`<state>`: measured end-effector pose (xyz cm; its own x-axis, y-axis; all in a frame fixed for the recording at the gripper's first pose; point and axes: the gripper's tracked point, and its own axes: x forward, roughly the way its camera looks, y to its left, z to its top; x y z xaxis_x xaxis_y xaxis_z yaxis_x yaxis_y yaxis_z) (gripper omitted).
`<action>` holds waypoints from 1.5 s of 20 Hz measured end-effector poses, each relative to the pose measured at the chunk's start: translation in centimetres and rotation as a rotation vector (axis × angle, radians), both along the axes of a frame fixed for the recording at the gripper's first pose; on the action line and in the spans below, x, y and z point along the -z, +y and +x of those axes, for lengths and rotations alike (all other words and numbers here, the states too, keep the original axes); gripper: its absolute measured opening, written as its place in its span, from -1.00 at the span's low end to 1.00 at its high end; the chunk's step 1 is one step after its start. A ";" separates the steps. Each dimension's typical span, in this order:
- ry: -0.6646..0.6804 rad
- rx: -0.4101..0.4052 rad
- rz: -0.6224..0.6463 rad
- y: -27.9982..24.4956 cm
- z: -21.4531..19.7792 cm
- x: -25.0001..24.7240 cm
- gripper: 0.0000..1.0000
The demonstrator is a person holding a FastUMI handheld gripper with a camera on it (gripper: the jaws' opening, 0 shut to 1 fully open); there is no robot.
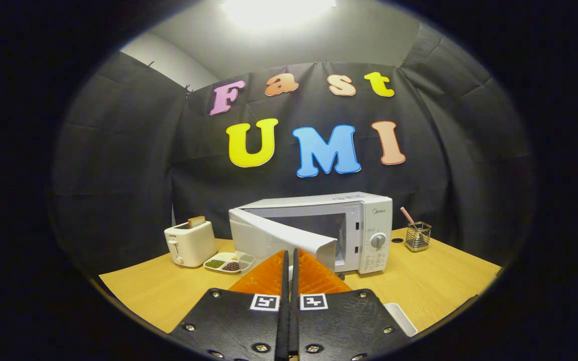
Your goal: Open the microwave, put the food inside, and close the microwave door.
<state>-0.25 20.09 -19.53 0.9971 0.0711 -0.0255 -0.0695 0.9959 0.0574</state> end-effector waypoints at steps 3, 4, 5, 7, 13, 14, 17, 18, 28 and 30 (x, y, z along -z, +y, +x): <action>-0.001 0.050 0.004 -2.2 1.6 -0.1 -0.98; 0.003 0.066 0.003 -2.8 2.1 0.0 -0.99; 0.002 0.079 0.001 -3.5 2.7 -0.1 -0.98; 0.009 0.104 -0.001 -4.8 4.0 -0.1 -0.99; 0.022 0.156 0.019 -7.9 8.0 0.0 -0.99; 0.020 0.161 0.012 -8.2 8.6 0.1 -0.99; 0.009 0.175 -0.014 -9.2 10.2 0.1 -0.99; 0.010 0.175 -0.008 -9.5 10.8 0.1 -0.99; 0.050 0.143 -0.027 -11.9 17.7 0.4 -0.98; 0.057 0.141 -0.036 -12.2 18.6 0.3 -0.98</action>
